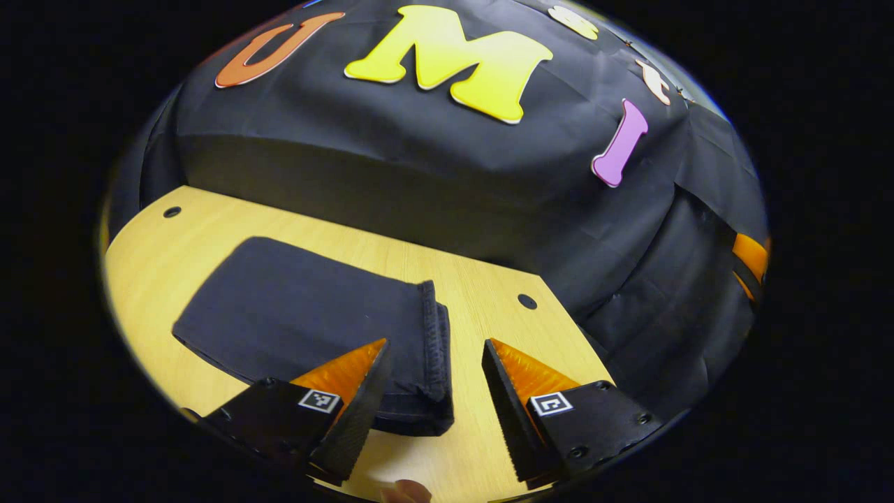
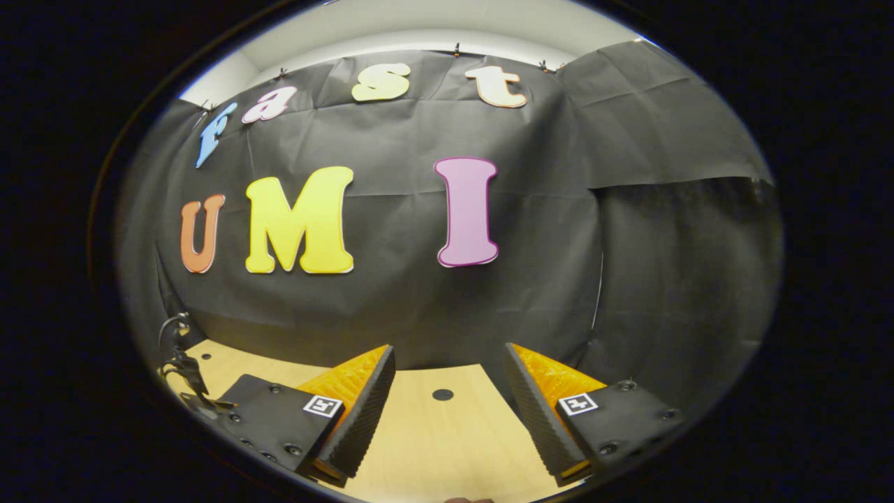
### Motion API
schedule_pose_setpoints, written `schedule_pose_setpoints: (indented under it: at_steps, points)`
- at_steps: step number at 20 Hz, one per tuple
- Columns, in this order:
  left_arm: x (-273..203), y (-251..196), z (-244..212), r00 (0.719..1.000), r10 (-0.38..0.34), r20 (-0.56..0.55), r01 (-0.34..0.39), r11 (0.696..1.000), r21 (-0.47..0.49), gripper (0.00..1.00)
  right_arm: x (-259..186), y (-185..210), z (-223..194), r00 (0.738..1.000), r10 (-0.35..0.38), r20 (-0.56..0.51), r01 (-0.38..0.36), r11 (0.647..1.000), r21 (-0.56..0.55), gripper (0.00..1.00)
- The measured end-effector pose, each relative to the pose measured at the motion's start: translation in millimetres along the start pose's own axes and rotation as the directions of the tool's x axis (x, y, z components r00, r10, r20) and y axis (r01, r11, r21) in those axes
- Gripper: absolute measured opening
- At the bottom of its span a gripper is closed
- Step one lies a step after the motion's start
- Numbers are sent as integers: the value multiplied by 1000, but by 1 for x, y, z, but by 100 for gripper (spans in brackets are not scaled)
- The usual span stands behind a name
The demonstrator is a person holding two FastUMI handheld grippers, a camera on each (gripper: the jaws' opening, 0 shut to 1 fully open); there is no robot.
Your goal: Grasp the waist and the cuffs of the jeans and fold them to make the two legs overlap; first hold the waist and fold one-third of the jeans toward the cuffs, then hold the cuffs and fold the remaining one-third in the same direction to finish folding.
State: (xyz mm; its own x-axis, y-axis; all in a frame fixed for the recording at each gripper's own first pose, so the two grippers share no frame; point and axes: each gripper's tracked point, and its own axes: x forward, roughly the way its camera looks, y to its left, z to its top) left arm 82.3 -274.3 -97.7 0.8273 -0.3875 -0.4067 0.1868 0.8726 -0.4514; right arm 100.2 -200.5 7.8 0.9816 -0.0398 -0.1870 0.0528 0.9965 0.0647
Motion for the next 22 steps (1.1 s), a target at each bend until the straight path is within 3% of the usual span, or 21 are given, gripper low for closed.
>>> schedule_pose_setpoints:
  at_steps: [1,2,4,6,13,16,22]
  points:
    - [-7,9,13,1000,11,27,-12,1000,10,94,0,10,-2,1000,9,-1,-9,1000,5,93]
    - [-17,18,26,999,18,51,-19,1000,21,98,0,18,-3,1000,19,1,-19,1000,8,93]
    - [-40,39,54,994,38,106,-43,998,39,99,0,38,-4,999,40,6,-40,999,15,96]
    - [-68,60,89,983,62,173,-72,996,53,99,0,63,-3,998,68,14,-68,997,25,93]
    - [-161,118,179,915,110,389,-165,980,112,98,-12,133,12,986,154,64,-155,988,20,96]
    - [-192,132,199,884,124,451,-220,961,167,98,-20,150,16,983,168,79,-169,985,13,96]
    - [-222,142,198,886,115,449,-226,953,201,100,-41,166,19,979,176,102,-176,984,-14,93]
